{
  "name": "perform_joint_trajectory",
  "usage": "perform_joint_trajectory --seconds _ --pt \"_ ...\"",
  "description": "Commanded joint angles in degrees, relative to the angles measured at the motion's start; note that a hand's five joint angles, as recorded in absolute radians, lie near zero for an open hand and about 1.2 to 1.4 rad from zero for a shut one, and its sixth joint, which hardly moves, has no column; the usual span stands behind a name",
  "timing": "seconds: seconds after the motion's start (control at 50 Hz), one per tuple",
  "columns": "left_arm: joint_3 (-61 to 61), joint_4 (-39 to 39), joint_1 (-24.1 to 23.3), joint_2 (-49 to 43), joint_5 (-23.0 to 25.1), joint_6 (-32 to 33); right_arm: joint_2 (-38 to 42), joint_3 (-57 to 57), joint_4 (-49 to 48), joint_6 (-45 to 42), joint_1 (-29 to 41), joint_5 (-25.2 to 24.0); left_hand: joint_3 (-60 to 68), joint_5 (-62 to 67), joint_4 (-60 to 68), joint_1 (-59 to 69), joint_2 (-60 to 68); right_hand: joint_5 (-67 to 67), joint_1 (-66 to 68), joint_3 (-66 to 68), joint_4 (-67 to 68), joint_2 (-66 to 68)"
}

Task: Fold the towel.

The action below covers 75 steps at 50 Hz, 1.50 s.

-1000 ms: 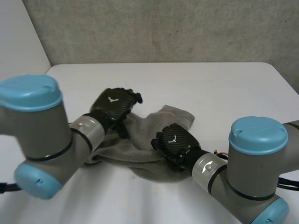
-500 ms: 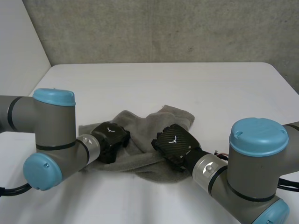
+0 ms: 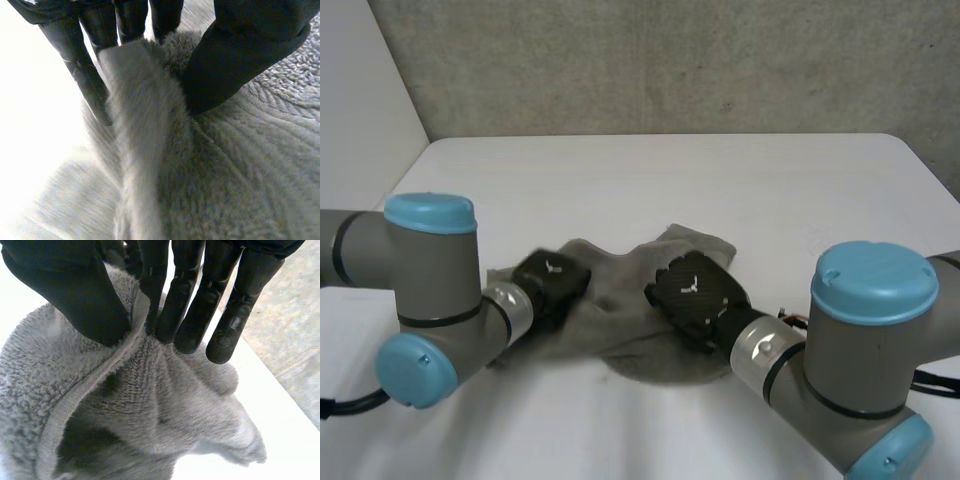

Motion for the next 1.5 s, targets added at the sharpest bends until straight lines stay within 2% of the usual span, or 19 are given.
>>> perform_joint_trajectory --seconds 0.02,0.04,0.14,0.18,0.26,0.32,0.46,0.62,0.64,0.72,0.76,0.8,0.86,0.88,1.0,1.08,1.16,1.32,1.5 --pt "0.85 13.32 -0.01 4.64 -0.7 -0.85 0.47 -6.12 -5.06 -0.1 -0.26 2.84 13.2 13.62 13.15 16.72 13.1 16.29 19.71 11.75 11.37 13.12" --pt "1.46 19.68 -0.18 6.12 -0.79 -1.63 0.73 -8.38 -6.89 -0.1 -0.26 4.41 13.2 13.62 13.15 16.72 13.1 16.29 19.71 11.75 11.37 13.12" --pt "3.22 32.48 -0.09 8.25 -1.06 -4.89 2.84 -19.11 -20.57 -0.1 -0.26 11.52 13.2 13.62 13.15 16.72 13.1 16.29 19.71 11.75 11.37 13.12" --pt "5.24 44.9 0.08 9.39 -4.2 -9.79 2.84 -20.61 -25.93 -0.02 -0.26 12.93 13.2 13.62 13.15 16.72 13.1 16.29 19.71 11.75 11.37 13.12" --pt "5.42 53.05 0.17 10.36 -8.44 -11.92 2.32 -22.29 -39.39 -0.02 -0.17 15.32 13.2 13.62 13.15 16.72 13.1 16.29 19.71 11.75 11.37 13.12" --pt "4.29 56.56 0.34 10.97 -10.28 -12.36 1.88 -21.68 -38.65 -0.1 0.36 14.97 13.2 13.62 13.15 16.72 13.1 16.29 19.71 11.75 11.37 13.12" --pt "-3.63 49.8 2.81 13.26 -10.28 -12.54 0.82 -18.07 -25.72 -0.01 0.62 12.07 13.2 13.62 13.15 16.72 13.1 16.29 19.71 11.75 11.37 13.12" --pt "-17.42 28.74 2.63 17.91 -9.41 -12.28 1.16 -13.34 4.63 0.51 0.45 4.97 13.2 13.62 13.15 16.72 13.1 8.99 12.41 4.45 4.07 5.82" --pt "-17.43 28.71 2.63 17.92 -9.41 -12.28 1.17 -13.33 4.69 0.51 0.45 4.95 13.2 13.62 13.15 16.72 13.1 8.95 12.37 4.41 4.03 5.78" --pt "-20.15 22.73 2.28 17.74 -9.49 -12.54 4.94 -11.49 12.33 -0.19 0.01 0.48 13.2 13.62 13.15 16.72 13.1 -21.21 -17.79 -25.75 -26.13 -24.38" --pt "-21.64 18.44 2.1 17.74 -10.02 -12.36 5.48 -11.48 12.6 0.16 -0.17 0.2 13.2 13.62 13.15 16.72 13.1 -26.37 -22.95 -30.91 -31.29 -29.54" --pt "-21.82 17.81 2.02 17.91 -10.11 -12.36 5.04 -11.57 12.25 1.3 -1.65 1.08 13.2 13.62 13.15 16.72 13.1 -41.75 -38.34 -46.29 -46.67 -44.92" --pt "-21.65 17.11 2.19 19.57 -10.37 -12.8 4.34 -11.39 12.34 2.62 -3.6 1.52 13.2 13.62 13.15 16.72 13.1 -49.92 -46.5 -54.46 -54.84 -53.09" --pt "-21.74 17.02 2.45 21.59 -10.29 -12.8 2.6 -10.87 12.25 6.71 -6.21 1.52 13.2 13.62 13.15 16.72 13.1 -53.71 -50.29 -58.25 -58.63 -56.88" --pt "-21.91 15.09 2.54 28.53 -10.28 -12.98 0.04 -10.17 12.87 20.88 -14.47 0.38 13.2 13.62 13.15 16.72 13.1 -53.71 -50.29 -58.25 -58.63 -56.88" --pt "-21.74 13.16 2.72 32.14 -10.2 -13.59 -0.41 -9.55 13.04 21.96 -17.31 -1.03 13.2 13.62 13.15 16.72 13.1 -53.71 -50.29 -58.25 -58.63 -56.88" --pt "-21.04 11.66 2.54 36.01 -10.11 -14.73 0.29 -9.02 13.13 16.18 -18.8 -5.67 13.2 13.62 13.15 16.72 13.1 -50.28 -46.87 -54.82 -55.2 -53.45" --pt "-19.63 11.66 2.1 41.02 -10.02 -15.18 4.85 -8.93 12.96 3.96 -21.61 -8.23 13.2 13.62 13.15 16.72 13.1 -40.02 -36.61 -44.56 -44.94 -43.19" --pt "-18.22 11.66 2.1 42.35 -10.02 -15.35 9.79 -9.9 12.34 2.53 -21.61 -15.53 13.2 13.62 13.15 16.72 13.1 -31.42 -28.0 -35.96 -36.34 -34.59"
